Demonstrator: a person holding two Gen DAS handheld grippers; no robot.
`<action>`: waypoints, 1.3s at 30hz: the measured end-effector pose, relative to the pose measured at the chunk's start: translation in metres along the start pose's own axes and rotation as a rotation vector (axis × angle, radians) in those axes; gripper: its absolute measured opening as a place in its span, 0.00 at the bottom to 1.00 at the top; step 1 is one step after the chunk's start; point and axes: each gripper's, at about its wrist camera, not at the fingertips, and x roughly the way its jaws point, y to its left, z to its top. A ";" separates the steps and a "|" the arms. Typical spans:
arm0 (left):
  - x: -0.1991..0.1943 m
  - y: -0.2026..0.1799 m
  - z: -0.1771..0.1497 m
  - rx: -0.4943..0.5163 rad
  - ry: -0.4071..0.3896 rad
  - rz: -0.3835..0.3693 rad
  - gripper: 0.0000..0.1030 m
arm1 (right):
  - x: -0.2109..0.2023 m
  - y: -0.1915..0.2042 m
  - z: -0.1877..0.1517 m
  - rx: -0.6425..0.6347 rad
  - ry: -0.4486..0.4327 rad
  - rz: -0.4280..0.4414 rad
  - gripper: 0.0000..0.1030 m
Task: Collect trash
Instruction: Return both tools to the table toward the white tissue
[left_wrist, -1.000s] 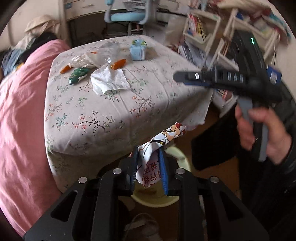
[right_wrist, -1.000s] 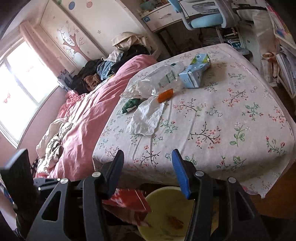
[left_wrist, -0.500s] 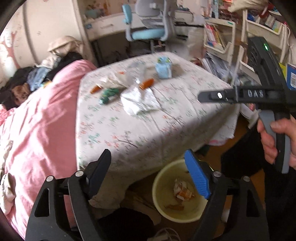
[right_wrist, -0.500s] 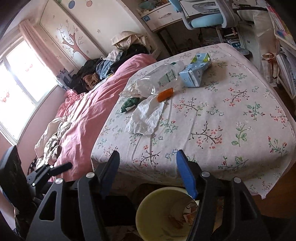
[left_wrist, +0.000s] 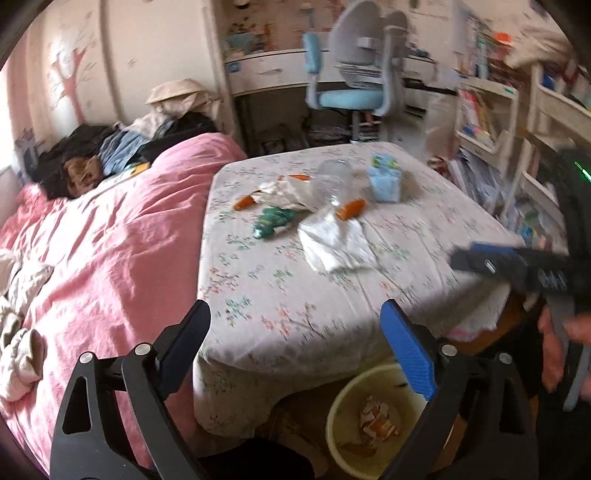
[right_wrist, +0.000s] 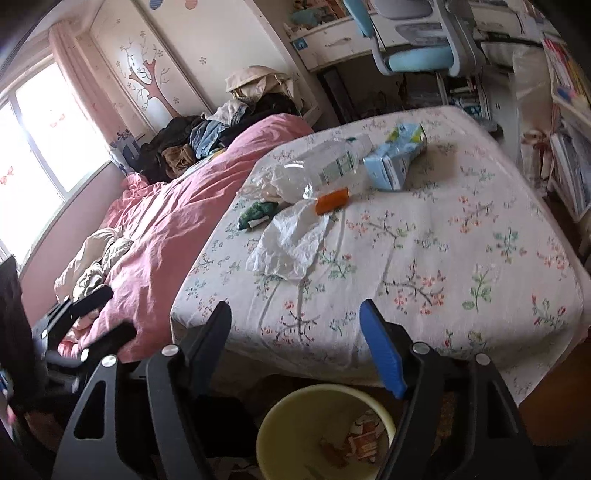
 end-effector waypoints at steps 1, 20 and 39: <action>0.008 0.006 0.008 -0.036 0.007 0.014 0.87 | 0.001 0.002 0.001 -0.010 -0.006 -0.010 0.71; 0.088 0.078 0.081 -0.277 0.034 0.122 0.91 | 0.045 0.047 0.094 -0.334 -0.060 -0.180 0.82; 0.121 0.096 0.064 -0.368 0.153 0.114 0.91 | 0.085 0.040 0.088 -0.246 0.095 -0.136 0.82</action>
